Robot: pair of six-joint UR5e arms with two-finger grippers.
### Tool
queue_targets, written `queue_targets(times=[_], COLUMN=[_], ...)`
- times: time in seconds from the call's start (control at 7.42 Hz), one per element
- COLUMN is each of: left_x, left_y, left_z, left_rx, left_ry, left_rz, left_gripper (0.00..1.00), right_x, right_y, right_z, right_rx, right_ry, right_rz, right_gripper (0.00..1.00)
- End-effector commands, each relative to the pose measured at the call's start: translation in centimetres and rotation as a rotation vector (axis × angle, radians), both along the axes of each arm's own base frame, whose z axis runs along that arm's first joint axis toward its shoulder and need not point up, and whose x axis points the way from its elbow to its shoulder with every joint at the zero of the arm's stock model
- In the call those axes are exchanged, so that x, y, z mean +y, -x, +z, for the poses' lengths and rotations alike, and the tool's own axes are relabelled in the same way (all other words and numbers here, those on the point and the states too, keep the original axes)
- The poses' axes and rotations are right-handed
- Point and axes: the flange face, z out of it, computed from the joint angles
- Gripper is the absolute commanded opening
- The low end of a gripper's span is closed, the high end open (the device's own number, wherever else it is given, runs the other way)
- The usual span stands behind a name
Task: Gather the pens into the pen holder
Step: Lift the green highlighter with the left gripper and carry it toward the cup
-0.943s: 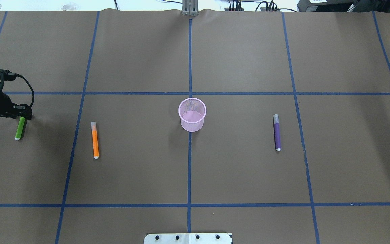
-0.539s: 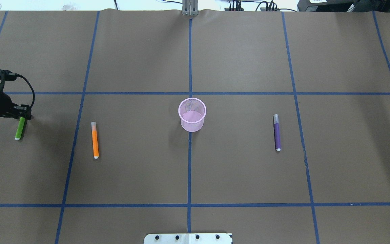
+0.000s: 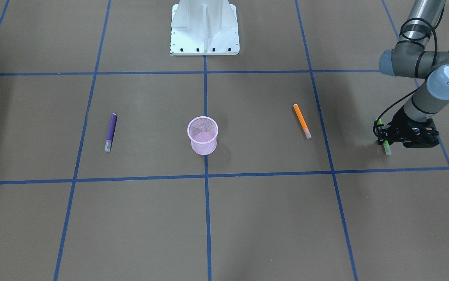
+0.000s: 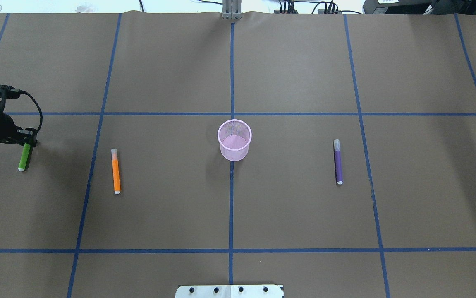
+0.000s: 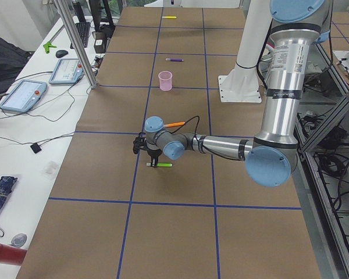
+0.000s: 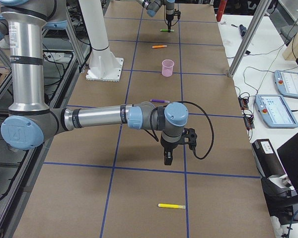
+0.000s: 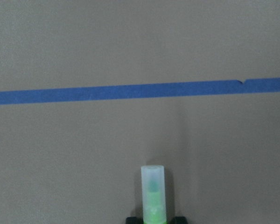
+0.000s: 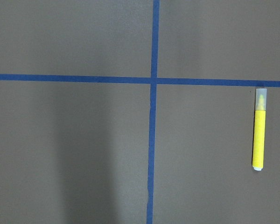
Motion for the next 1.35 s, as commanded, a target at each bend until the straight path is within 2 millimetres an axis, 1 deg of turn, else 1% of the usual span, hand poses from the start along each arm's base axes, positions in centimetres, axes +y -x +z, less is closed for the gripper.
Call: queue_targets(times=[0.0, 0.13, 0.27, 0.4, 0.54, 0.67, 0.81, 0.94, 1.08, 1.21], left_x=[0.0, 0.0, -0.1, -0.2, -0.6, -0.9, -1.1, -2.2, -3.5, -4.9], left_y=[0.0, 0.0, 0.2, 0.7, 1.7, 2.4, 3.5, 4.2, 4.0, 3.4], left_z=[-0.7, -1.1, -2.7, -5.3, -8.3, -10.7, -12.6, -15.4, -18.1, -21.7], left_rx=[0.019, 0.022, 0.034, 0.061, 0.066, 0.055, 0.066, 0.095, 0.122, 0.16], left_ry=[-0.006, -0.012, -0.043, -0.085, -0.156, -0.226, -0.264, -0.305, -0.336, -0.383], left_rz=[-0.001, -0.002, -0.009, -0.019, -0.054, -0.092, -0.116, -0.139, -0.158, -0.167], left_gripper=[0.0, 0.0, 0.0, 0.0, 0.0, 0.0, 0.0, 0.0, 0.0, 0.0], right_x=[0.0, 0.0, -0.1, -0.2, -0.9, -2.3, -3.2, -3.2, -3.1, -2.9], right_y=[0.0, 0.0, 0.0, 0.0, 0.0, 0.0, -0.1, 0.3, 0.4, 0.6], right_z=[-0.1, -0.1, -0.3, -0.7, -1.5, -3.7, -5.9, -5.0, -4.9, -3.3], right_rx=[0.0, 0.0, 0.0, -0.002, -0.004, 0.009, 0.015, 0.014, 0.005, 0.011], right_ry=[-0.003, -0.002, -0.006, -0.012, -0.03, -0.114, -0.201, -0.186, -0.179, -0.147], right_rz=[0.0, 0.001, 0.001, 0.001, 0.0, -0.024, -0.03, -0.035, -0.032, -0.034], right_gripper=[1.0, 1.0, 1.0, 1.0, 1.0, 1.0, 1.0, 1.0, 1.0, 1.0])
